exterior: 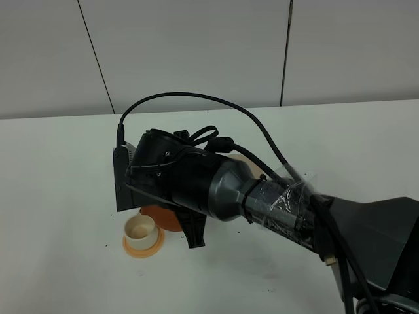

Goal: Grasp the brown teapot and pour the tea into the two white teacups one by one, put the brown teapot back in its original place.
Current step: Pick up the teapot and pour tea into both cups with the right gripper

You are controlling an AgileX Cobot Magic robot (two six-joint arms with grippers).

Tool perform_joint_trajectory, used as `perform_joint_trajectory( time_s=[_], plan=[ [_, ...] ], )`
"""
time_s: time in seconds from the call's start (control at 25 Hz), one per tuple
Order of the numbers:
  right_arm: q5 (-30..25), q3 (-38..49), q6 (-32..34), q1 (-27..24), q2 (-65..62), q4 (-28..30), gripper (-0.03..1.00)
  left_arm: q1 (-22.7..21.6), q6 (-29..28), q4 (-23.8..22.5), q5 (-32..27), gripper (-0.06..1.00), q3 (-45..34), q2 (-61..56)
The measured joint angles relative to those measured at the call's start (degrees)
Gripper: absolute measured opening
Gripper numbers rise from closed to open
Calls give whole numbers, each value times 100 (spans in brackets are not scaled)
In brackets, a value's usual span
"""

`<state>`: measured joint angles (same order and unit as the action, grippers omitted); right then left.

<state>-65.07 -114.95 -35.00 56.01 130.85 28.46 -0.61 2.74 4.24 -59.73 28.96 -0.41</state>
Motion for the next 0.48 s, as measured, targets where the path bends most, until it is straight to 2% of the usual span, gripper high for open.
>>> perform_joint_trajectory(
  time_s=[0.48],
  plan=[
    [-74, 0, 97, 133, 0, 284, 9, 0, 0, 0, 0, 24, 0, 0]
  ],
)
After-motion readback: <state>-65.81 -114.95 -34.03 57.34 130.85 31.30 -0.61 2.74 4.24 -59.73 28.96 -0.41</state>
